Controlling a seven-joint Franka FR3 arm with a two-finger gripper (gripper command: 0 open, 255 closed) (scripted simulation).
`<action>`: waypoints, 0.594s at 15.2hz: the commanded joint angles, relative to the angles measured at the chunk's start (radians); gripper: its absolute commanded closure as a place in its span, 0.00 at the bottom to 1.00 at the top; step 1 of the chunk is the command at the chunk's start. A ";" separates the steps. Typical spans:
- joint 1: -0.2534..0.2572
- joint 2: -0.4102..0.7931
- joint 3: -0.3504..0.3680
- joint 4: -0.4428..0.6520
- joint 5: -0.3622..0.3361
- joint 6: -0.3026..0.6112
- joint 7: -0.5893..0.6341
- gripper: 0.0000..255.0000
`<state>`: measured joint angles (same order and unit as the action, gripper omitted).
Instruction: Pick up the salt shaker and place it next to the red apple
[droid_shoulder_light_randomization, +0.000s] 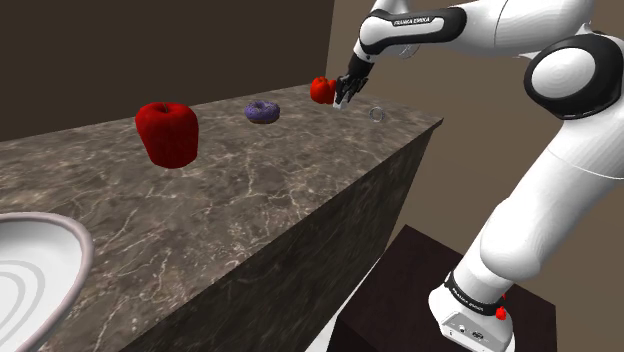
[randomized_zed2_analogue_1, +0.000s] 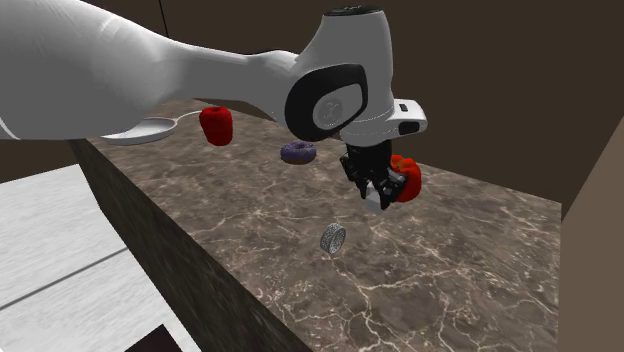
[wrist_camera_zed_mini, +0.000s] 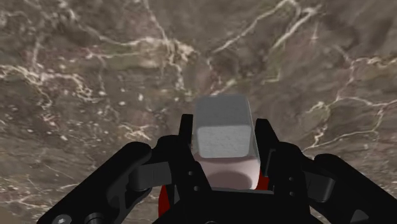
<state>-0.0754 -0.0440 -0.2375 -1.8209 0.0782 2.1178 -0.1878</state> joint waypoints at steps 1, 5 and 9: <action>0.000 0.001 -0.001 0.023 -0.001 -0.022 0.001 1.00; -0.001 0.005 -0.001 0.081 -0.002 -0.077 0.005 1.00; -0.001 0.012 -0.002 0.144 -0.001 -0.132 0.008 1.00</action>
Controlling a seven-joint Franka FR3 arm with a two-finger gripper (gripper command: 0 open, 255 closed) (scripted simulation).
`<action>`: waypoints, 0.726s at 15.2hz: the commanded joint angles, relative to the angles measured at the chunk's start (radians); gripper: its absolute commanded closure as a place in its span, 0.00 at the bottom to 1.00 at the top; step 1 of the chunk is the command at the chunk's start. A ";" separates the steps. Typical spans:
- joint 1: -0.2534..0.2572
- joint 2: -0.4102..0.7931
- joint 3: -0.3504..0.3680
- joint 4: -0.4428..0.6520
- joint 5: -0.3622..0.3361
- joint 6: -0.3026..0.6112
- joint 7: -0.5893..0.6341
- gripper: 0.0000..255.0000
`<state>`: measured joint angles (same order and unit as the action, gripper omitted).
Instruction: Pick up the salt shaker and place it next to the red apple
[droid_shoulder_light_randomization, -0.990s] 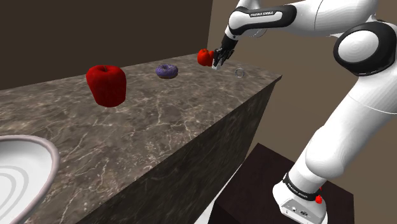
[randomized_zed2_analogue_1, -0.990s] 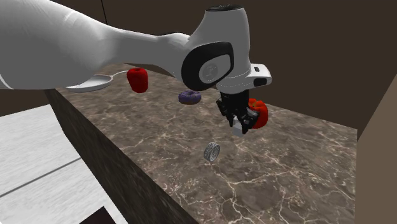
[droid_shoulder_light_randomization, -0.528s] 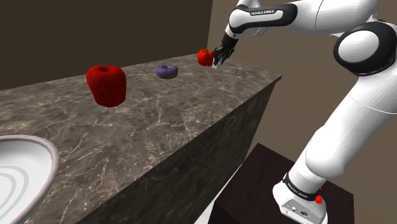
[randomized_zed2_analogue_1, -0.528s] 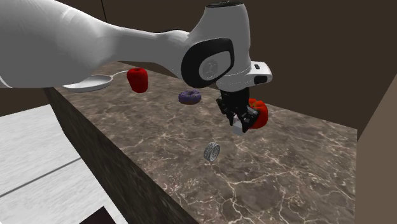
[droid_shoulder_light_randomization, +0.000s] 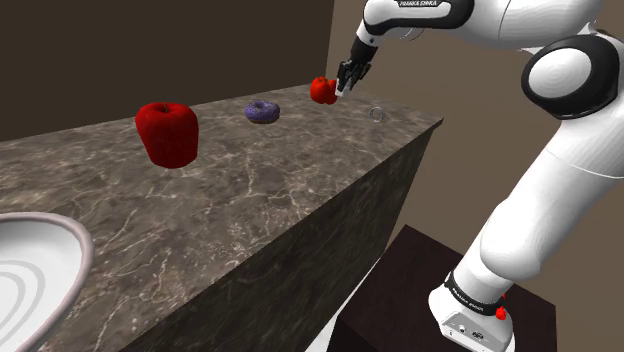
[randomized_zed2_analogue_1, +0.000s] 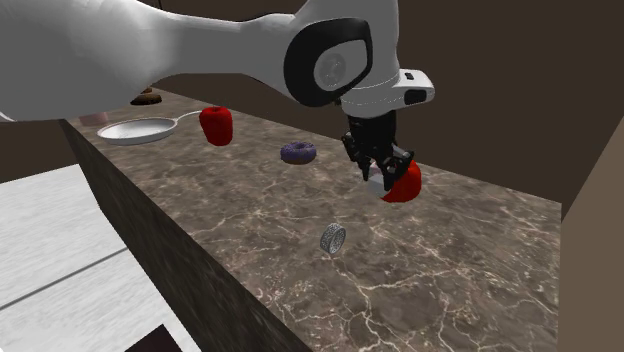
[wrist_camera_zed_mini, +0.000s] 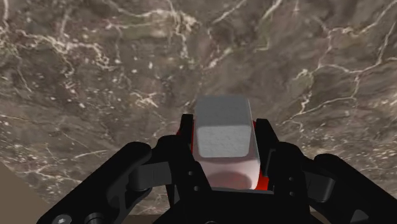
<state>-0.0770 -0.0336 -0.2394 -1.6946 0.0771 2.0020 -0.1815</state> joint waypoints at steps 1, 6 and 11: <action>0.000 0.004 0.000 0.034 0.000 -0.030 0.002 1.00; -0.002 0.021 -0.002 0.122 0.003 -0.102 0.004 1.00; -0.004 0.046 -0.005 0.220 0.009 -0.177 0.005 1.00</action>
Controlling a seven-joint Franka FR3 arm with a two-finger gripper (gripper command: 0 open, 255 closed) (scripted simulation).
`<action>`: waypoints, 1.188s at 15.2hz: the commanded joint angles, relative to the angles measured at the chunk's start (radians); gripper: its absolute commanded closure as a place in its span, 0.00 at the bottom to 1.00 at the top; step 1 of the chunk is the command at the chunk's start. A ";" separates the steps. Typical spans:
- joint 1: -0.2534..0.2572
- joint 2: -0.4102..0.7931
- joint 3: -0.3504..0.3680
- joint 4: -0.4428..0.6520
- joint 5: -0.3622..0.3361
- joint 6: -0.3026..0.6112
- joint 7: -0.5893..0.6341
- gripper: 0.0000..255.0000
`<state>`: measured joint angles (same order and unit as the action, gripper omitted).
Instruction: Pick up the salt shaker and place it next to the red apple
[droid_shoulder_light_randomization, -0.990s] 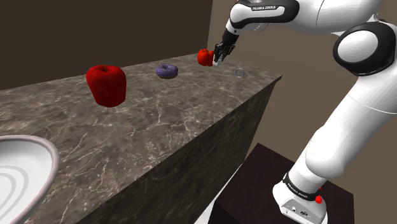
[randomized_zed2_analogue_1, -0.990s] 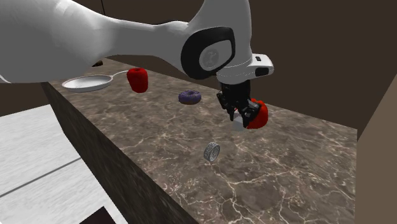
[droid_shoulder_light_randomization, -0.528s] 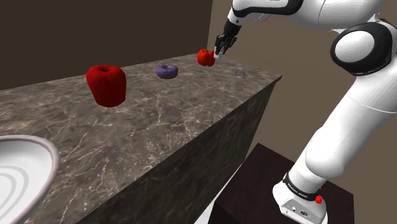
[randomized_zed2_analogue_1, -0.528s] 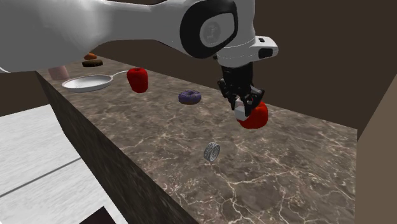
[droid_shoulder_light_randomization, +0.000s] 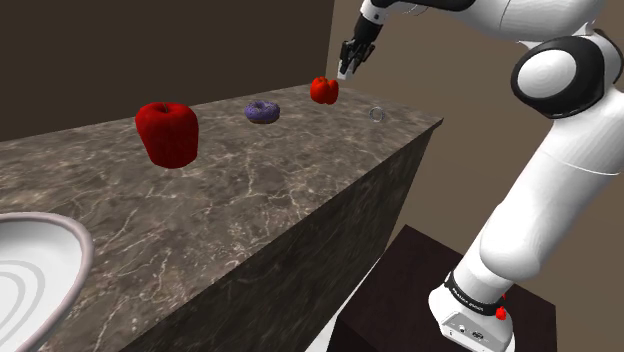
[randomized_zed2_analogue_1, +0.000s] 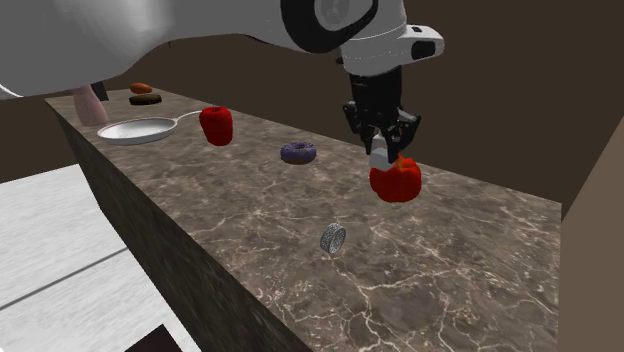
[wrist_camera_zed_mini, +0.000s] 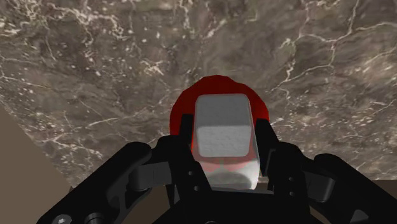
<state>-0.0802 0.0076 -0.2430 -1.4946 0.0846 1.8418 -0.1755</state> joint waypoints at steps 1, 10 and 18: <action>-0.002 0.010 -0.002 0.042 0.003 -0.032 -0.001 1.00; -0.014 0.084 -0.010 0.263 0.025 -0.183 -0.002 1.00; -0.044 0.196 -0.020 0.534 0.065 -0.347 -0.005 1.00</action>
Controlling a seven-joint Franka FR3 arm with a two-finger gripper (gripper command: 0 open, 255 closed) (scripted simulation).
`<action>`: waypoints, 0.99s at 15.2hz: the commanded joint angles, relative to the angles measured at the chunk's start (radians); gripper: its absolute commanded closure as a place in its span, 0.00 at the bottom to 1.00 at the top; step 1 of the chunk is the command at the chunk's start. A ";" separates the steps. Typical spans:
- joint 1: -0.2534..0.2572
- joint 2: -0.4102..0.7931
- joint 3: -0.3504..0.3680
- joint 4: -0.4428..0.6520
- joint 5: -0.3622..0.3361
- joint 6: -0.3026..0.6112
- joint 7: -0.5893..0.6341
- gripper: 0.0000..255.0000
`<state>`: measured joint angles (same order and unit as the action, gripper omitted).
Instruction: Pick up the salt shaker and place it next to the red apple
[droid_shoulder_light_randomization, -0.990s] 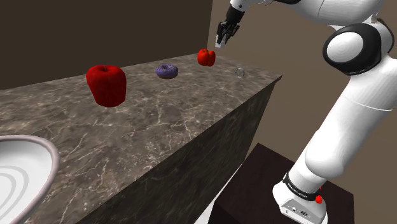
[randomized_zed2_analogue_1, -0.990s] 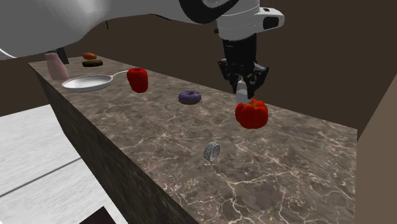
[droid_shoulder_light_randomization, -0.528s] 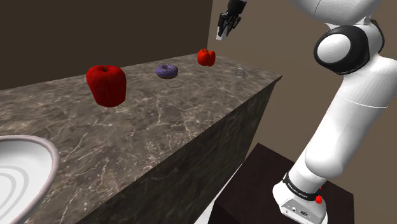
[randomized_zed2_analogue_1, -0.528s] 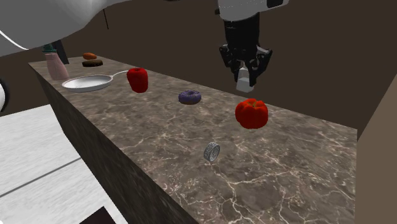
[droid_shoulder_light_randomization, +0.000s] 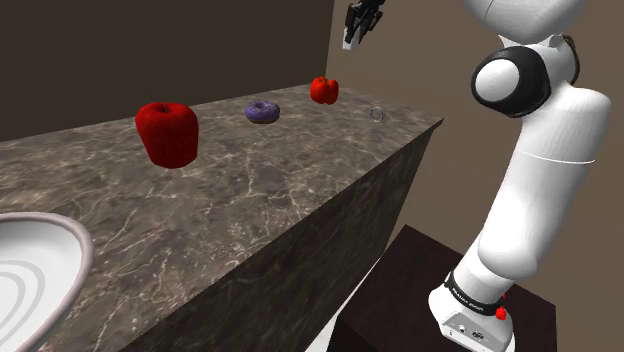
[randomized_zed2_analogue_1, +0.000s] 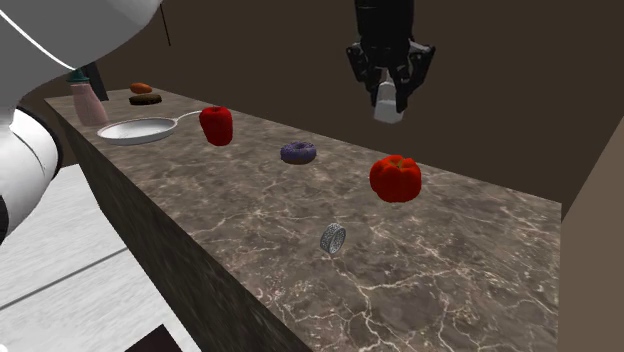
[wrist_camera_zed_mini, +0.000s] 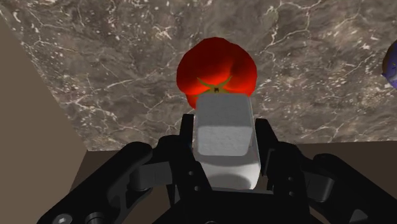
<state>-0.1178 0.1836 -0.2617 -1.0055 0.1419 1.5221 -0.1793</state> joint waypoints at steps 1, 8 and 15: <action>0.018 -0.016 0.008 -0.005 -0.013 -0.009 0.022 1.00; 0.144 -0.192 0.092 -0.234 -0.124 0.058 0.194 1.00; 0.230 -0.283 0.195 -0.343 -0.194 0.073 0.372 1.00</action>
<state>0.0977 -0.0857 -0.0861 -1.3289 -0.0401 1.5911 0.1593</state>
